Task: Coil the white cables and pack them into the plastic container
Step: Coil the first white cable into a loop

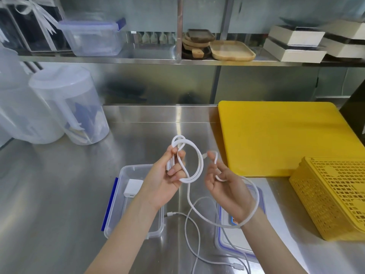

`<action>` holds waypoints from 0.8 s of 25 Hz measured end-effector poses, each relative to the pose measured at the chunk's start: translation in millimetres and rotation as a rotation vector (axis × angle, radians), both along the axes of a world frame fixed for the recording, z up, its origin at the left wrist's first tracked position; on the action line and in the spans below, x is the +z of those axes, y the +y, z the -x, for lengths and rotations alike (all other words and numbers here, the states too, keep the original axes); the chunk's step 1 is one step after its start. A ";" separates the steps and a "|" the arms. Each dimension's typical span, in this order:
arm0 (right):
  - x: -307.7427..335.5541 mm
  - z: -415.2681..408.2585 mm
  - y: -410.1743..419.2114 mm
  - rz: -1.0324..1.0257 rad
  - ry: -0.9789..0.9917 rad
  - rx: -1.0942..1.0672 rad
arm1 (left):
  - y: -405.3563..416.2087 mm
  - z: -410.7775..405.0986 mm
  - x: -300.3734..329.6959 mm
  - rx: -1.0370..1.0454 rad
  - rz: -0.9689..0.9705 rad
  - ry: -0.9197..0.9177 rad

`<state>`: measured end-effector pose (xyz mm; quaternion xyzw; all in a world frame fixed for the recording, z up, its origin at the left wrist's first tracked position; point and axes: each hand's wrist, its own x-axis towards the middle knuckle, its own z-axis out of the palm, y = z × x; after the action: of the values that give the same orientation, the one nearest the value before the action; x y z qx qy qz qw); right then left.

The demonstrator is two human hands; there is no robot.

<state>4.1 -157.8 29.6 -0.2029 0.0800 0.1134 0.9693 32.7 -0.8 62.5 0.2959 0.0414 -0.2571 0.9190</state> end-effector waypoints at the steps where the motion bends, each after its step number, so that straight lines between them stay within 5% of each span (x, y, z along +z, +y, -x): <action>1: -1.3 0.2 1.0 0.116 0.021 0.043 | -0.4 0.5 -1.4 -0.006 0.000 0.007; 9: -1.3 11.9 -1.3 1.103 0.025 -0.074 | 1.8 7.4 -7.5 -0.005 -0.026 0.059; 20: -32.7 22.9 -1.4 0.878 0.088 -0.052 | 7.8 5.8 7.1 0.008 0.014 0.034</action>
<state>-18.8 -159.2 -3.1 -0.5883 0.1670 0.0527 0.7894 27.0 7.0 69.6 0.2852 0.0563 -0.2585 0.9213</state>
